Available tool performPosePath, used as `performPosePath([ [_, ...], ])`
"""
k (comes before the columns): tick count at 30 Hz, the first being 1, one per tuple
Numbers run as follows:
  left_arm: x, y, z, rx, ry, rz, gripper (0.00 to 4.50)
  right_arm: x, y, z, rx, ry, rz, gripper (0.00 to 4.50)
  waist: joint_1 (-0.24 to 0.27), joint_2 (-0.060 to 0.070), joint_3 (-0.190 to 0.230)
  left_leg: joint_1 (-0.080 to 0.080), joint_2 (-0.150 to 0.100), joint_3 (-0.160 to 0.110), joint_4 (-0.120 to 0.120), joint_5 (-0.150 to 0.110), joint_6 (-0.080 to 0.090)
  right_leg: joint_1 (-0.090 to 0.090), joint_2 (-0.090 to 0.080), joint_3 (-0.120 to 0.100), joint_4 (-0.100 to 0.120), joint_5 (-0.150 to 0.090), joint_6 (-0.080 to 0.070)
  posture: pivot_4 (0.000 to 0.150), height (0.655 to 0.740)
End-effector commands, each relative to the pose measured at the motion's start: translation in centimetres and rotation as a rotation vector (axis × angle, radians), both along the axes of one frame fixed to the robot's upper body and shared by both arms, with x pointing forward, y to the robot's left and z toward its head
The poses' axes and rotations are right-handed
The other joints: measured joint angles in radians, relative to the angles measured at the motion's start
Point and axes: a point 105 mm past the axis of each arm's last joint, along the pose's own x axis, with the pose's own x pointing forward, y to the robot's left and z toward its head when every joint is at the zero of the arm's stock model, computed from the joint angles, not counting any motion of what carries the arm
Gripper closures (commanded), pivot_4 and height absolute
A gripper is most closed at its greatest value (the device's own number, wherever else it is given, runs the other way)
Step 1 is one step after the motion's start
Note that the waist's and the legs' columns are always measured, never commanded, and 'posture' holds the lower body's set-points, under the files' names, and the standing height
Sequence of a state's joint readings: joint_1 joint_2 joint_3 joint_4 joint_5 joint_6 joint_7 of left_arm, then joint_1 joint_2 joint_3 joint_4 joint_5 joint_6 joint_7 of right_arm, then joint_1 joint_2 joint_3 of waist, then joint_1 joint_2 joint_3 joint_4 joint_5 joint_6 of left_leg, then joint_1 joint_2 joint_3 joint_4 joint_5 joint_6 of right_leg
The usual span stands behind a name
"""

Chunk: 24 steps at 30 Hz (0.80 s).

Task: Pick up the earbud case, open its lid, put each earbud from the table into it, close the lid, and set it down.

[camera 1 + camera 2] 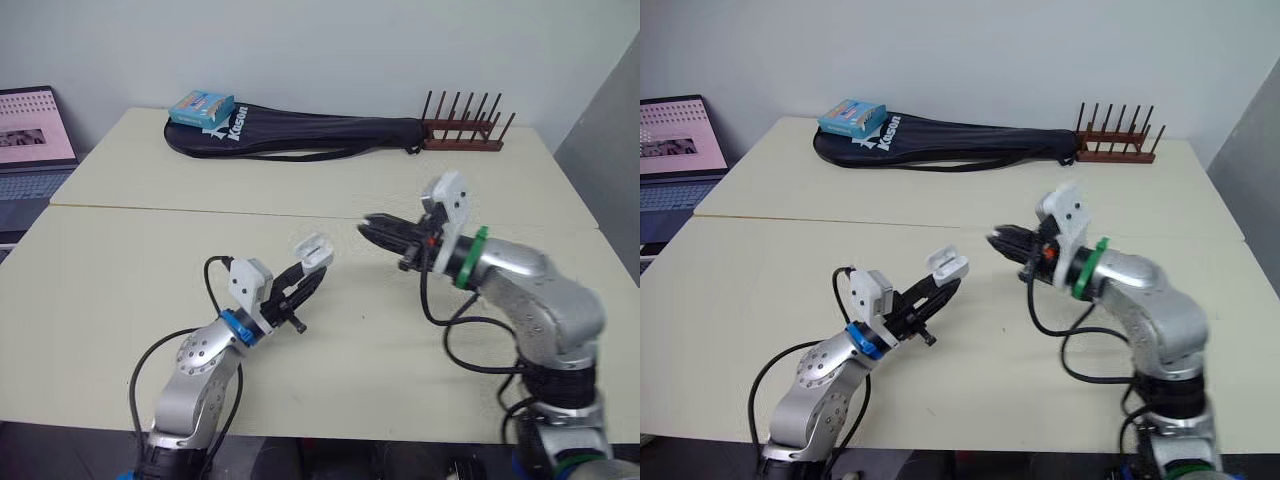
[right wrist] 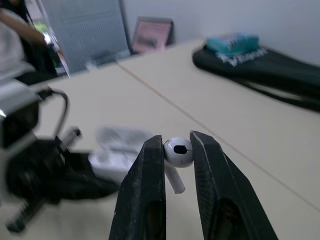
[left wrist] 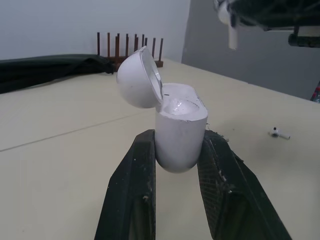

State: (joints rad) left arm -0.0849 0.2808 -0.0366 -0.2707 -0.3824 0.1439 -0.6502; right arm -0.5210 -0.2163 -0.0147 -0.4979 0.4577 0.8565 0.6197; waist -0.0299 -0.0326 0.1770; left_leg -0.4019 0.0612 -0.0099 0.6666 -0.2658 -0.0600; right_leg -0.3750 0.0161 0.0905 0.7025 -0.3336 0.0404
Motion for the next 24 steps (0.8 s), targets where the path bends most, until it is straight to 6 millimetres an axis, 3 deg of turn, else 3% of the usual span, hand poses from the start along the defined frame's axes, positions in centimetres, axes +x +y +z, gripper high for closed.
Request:
performPosePath([
  [1, 0.0, -0.4, 0.9, -0.006, -0.053, -0.018, 3.7, -1.0, 0.8, 0.8, 0.113, -0.03, 0.024, 4.11, 0.0, 0.0, 0.0, 0.0, 0.0, -0.001, 0.0, 0.0, 0.0, 0.0, 0.0, 0.0, 0.0, 0.0, 0.0, 0.15, 0.7087],
  [7, 0.5, -0.4, 1.3, -0.009, -0.067, -0.021, 3.7, -1.2, 2.3, -0.1, 0.179, -0.048, 0.039, 4.11, -0.002, 0.001, 0.0, 0.001, 0.0, -0.004, 0.0, 0.0, 0.0, -0.001, 0.0, -0.001, 0.003, 0.0, 0.0, 0.15, 0.7087],
  [24, 0.4, -0.6, 1.3, -0.012, -0.069, -0.019, 3.7, -0.6, 4.3, -3.3, 0.116, -0.077, 0.038, 4.11, -0.002, 0.001, 0.0, 0.002, 0.0, -0.005, 0.0, 0.0, 0.0, 0.0, 0.0, -0.001, 0.004, 0.0, 0.0, 0.15, 0.7087],
])
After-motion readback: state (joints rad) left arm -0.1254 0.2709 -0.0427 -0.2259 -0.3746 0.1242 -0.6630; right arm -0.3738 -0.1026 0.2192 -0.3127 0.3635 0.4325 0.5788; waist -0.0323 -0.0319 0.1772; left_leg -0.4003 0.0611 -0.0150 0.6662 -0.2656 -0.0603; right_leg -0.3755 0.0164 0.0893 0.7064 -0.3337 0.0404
